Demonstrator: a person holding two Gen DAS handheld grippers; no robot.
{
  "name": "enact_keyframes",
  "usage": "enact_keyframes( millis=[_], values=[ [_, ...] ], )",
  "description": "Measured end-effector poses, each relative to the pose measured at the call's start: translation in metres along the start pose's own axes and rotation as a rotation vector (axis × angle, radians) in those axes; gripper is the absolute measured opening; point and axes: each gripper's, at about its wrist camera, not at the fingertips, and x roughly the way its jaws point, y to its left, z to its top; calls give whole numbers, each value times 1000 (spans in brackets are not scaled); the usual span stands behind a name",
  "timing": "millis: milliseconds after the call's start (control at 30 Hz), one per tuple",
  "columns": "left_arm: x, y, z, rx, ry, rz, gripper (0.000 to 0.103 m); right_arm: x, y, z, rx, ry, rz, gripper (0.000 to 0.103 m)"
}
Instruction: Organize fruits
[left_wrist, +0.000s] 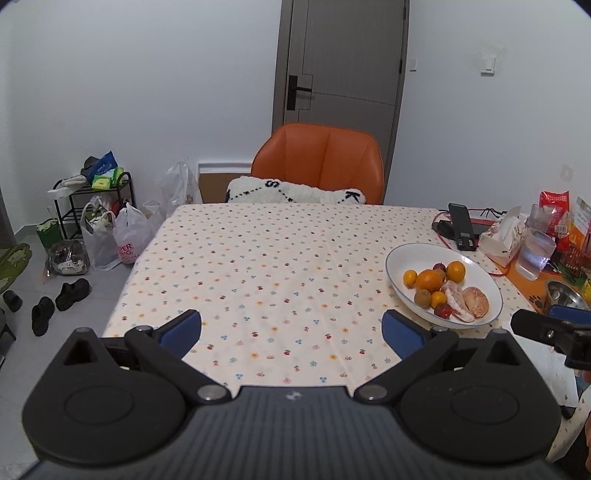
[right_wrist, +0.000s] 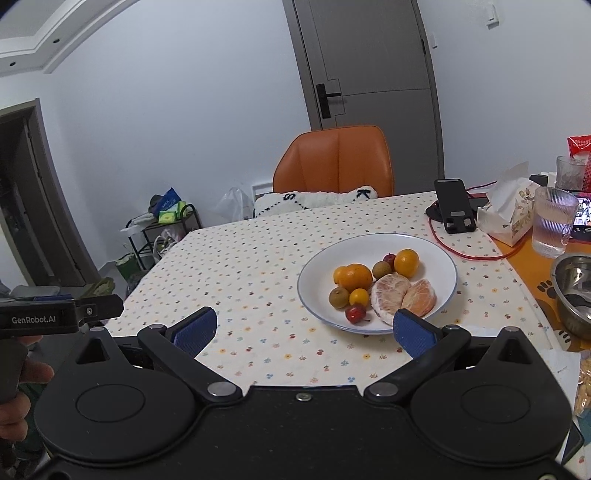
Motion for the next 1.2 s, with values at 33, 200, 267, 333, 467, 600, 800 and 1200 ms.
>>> enact_keyframes(
  millis=[33,200,267,333,467,600,800,1200],
  values=[
    [-4,1,0,2,-4,1,103,-3,1,0,0,-1,-2,103],
    [-19,10,0,-25,-19,7,103,-12,8,1,-11,-4,-16,103],
    [-26,13,0,-24,-27,13,103,-16,12,1,-18,-6,-15,103],
    [-30,15,-1,-19,-32,15,103,-20,16,0,-27,-10,-15,103],
    [-35,19,0,-14,-39,15,103,-24,23,-1,-33,-8,-1,103],
    [-37,25,0,1,-45,20,103,-27,29,-2,-47,-6,18,103],
    [-41,36,5,-13,-61,46,103,-31,35,-3,-55,-9,45,103],
    [-38,38,3,-6,-41,32,103,-32,35,-2,-60,-9,49,103]
  ],
)
